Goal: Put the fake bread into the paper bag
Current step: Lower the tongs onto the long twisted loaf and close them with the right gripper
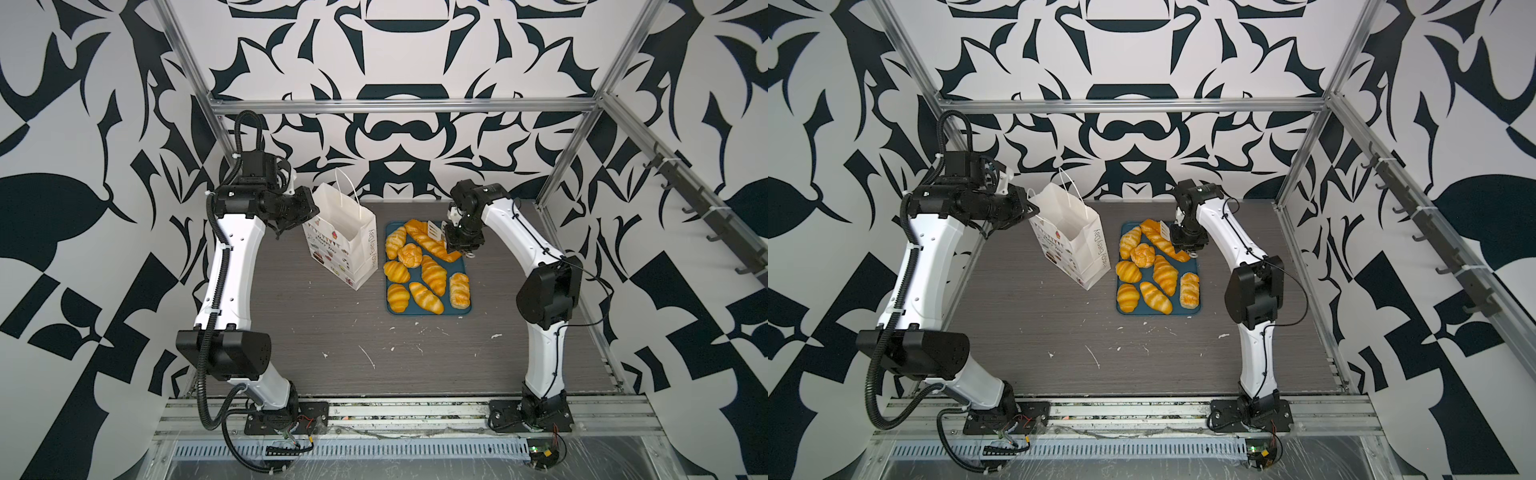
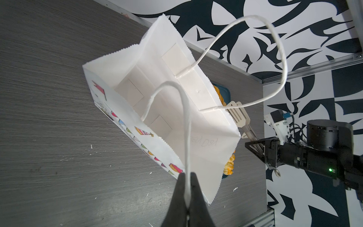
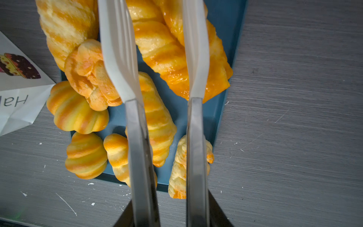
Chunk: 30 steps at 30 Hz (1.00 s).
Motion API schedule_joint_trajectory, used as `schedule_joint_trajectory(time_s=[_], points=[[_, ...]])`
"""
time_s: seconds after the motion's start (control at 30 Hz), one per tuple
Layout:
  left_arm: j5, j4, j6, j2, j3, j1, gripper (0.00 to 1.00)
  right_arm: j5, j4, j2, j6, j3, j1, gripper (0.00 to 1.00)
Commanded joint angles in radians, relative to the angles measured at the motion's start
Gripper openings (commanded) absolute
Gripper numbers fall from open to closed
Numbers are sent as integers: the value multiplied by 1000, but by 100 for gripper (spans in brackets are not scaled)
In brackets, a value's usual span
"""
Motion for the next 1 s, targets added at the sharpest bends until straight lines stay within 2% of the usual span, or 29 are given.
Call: schedule_joint_trajectory(time_s=[0.0, 0.17, 0.43, 0.63, 0.97], points=[[23, -35, -7, 13, 21, 1, 0, 55, -7, -6, -13, 67, 0, 43], [32, -35, -15, 18, 31, 1, 0, 65, -15, 36, -19, 111, -11, 45], [34, -41, -14, 21, 43, 1, 0, 13, -10, 69, -20, 124, -67, 48], [34, -41, -19, 19, 41, 1, 0, -30, 16, 39, -20, 88, -79, 52], [35, -40, -22, 24, 44, 1, 0, -52, 35, 45, -37, 51, -91, 51]])
